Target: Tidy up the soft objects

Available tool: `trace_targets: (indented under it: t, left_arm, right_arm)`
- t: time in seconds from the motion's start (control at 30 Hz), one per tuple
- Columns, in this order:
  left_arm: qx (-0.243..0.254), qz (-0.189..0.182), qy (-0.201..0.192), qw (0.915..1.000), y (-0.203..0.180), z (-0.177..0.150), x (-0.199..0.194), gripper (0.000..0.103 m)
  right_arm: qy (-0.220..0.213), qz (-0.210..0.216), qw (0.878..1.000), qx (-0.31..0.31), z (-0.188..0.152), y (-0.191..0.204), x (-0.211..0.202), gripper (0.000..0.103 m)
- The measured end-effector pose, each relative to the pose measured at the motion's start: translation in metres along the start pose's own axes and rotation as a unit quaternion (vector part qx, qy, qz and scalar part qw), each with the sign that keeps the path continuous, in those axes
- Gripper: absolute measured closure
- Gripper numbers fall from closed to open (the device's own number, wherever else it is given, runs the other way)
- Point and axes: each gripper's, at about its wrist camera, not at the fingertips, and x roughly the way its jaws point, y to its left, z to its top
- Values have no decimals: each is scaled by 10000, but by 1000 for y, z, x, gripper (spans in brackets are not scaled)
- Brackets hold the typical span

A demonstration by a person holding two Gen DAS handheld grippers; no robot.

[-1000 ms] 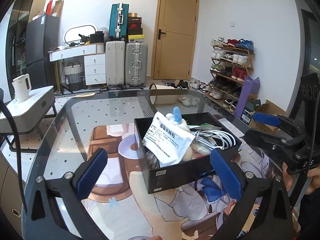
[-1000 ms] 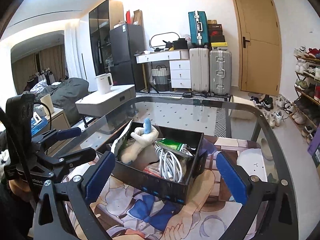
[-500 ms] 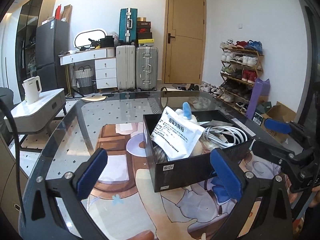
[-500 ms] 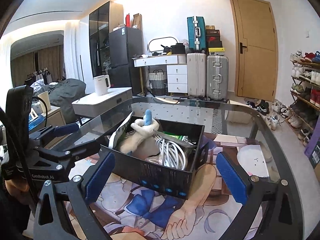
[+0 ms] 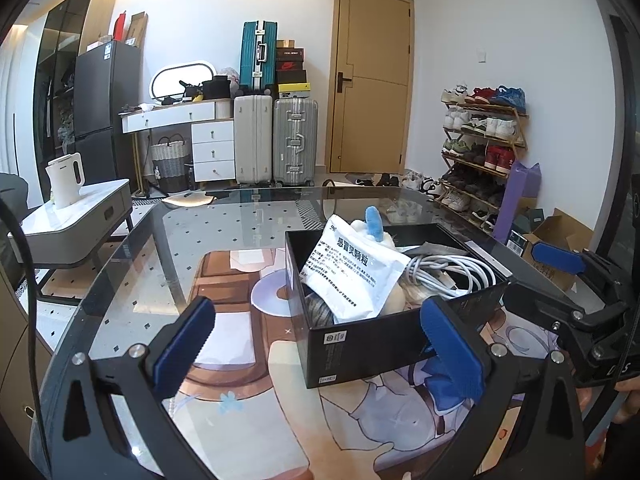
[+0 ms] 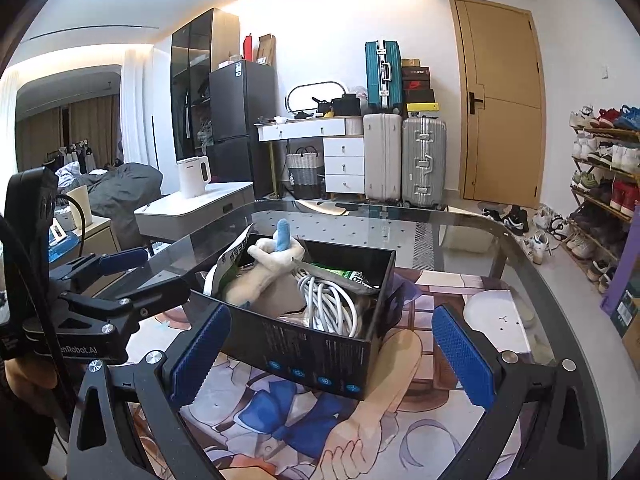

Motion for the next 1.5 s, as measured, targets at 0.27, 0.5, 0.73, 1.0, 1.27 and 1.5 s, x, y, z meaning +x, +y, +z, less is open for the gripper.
trace_targets:
  t: [0.27,0.5,0.73,1.0,1.27,1.5]
  left_arm:
    - [15,64,-9,10000,-2,1,0,0]
    - [88,63,-44,9999,-6,1,-2,0]
    - [46,71,-50,10000,-7,2,-2,0]
    - [64,97,-102,9999,-6,2,-2,0]
    - [58,95,-100,9999,-5,2,-1,0]
    - [67,105,-96,9999,-6,1,-2,0]
  right_arm:
    - [-58,-22,10000,19,-2,-1,0,1]
    - [-103,-29,9999,85,-2,-4,-1,1]
    - [-104,-42,9999,12,-2,-4,-1,1]
    - [-131,-88,9999,-46,-3,0,-3,1]
    - [-155,-96,9998,-50,-3,1,-3,1]
    - [-166,-97,9998,-57,-3,0,-3,1]
